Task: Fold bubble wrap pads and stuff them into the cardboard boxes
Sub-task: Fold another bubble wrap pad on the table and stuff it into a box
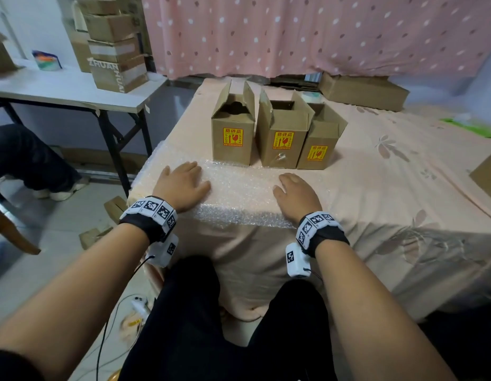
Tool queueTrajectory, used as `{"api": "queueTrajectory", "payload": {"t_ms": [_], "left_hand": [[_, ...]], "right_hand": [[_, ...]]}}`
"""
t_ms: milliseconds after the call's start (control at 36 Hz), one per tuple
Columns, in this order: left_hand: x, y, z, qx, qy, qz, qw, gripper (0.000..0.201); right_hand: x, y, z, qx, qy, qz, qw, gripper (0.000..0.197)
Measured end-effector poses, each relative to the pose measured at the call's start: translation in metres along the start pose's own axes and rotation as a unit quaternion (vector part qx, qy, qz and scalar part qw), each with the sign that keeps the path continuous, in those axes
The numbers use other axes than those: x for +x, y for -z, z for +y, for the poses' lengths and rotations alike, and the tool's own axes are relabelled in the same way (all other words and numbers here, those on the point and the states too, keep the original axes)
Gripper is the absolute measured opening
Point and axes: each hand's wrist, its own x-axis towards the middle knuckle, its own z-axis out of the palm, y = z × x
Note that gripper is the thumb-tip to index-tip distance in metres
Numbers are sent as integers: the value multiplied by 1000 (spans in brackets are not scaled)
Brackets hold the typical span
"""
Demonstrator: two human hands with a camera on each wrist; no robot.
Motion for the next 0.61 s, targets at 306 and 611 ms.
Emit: {"api": "queueTrajectory", "payload": {"t_ms": [306, 611], "left_hand": [[-2, -1, 0, -8, -4, 5, 1000, 61], [-2, 7, 7, -3, -5, 2, 1000, 52]], "right_hand": [[-1, -4, 1, 12, -9, 20, 1000, 55], [0, -5, 0, -4, -4, 26, 1000, 49]]}}
